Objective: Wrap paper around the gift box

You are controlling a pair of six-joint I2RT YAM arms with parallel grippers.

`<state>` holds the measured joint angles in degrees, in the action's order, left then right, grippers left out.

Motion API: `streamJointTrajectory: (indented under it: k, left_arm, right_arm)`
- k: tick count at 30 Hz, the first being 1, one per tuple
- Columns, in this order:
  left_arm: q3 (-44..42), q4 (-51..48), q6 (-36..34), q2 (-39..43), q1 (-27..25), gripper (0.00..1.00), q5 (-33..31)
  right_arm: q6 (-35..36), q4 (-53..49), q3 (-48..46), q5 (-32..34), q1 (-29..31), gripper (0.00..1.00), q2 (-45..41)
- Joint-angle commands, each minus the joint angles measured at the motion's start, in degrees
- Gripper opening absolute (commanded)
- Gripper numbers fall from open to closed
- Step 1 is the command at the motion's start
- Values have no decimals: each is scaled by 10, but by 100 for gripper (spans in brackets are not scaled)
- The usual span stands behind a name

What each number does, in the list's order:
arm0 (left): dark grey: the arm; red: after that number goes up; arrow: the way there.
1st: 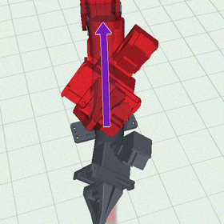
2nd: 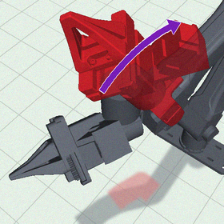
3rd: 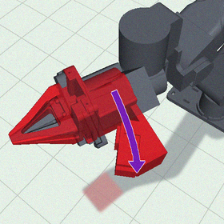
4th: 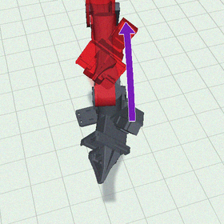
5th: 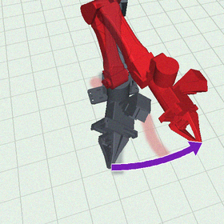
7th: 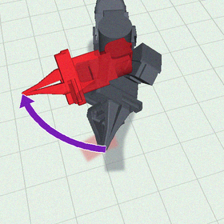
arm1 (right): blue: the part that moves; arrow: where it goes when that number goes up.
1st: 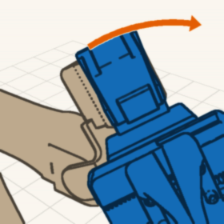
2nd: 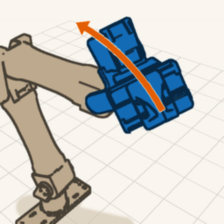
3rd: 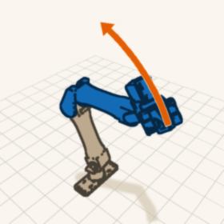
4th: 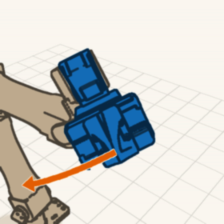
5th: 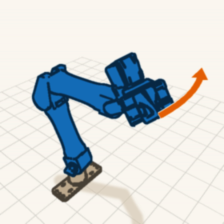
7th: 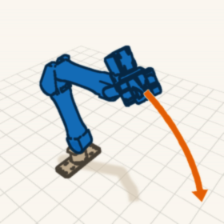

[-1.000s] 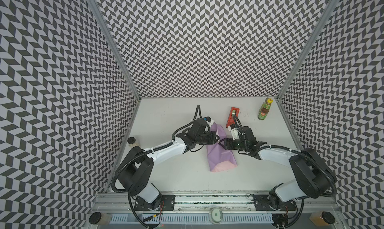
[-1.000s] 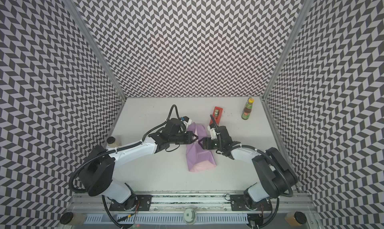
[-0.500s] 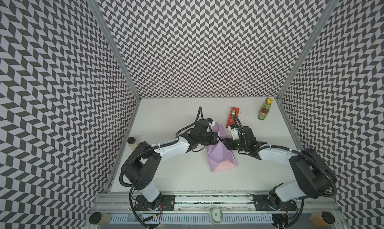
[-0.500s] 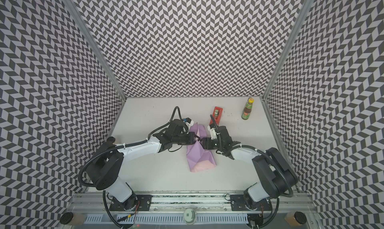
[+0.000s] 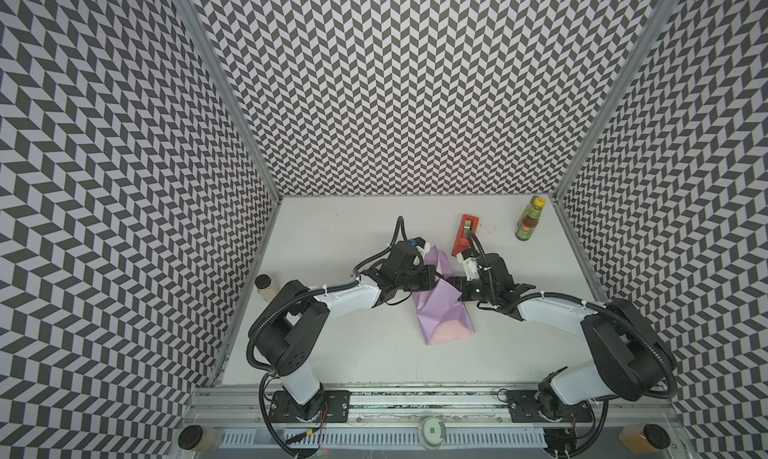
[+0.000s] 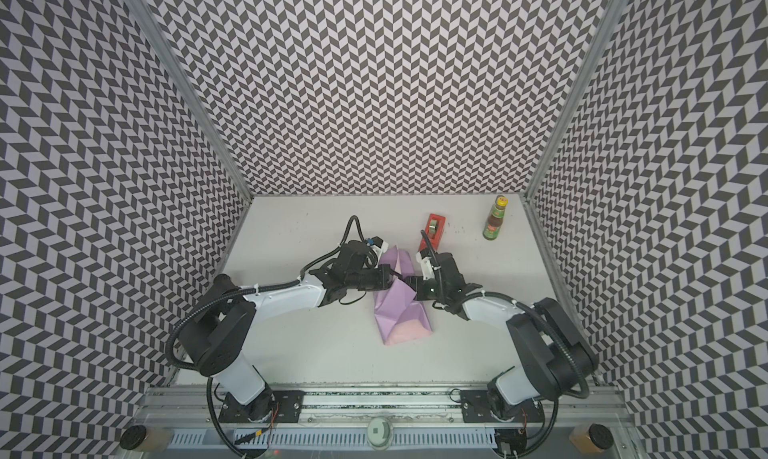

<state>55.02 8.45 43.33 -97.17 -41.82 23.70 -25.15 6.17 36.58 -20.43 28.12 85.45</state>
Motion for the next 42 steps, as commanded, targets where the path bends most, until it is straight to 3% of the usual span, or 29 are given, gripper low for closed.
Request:
streamJointTrajectory:
  k: [1, 34, 42]
  left_arm:
    - [-7, 33, 3, -14, -5, 2, 11]
    - [-35, 55, -10, -49, -7, 2, 19]
    - [-33, 54, -13, -48, -6, 2, 18]
  right_arm:
    - [8, -62, -18, 2, 8, 73, 3]
    - [33, -119, -14, 27, -42, 79, -89]
    - [47, -112, -15, -25, -74, 77, -90]
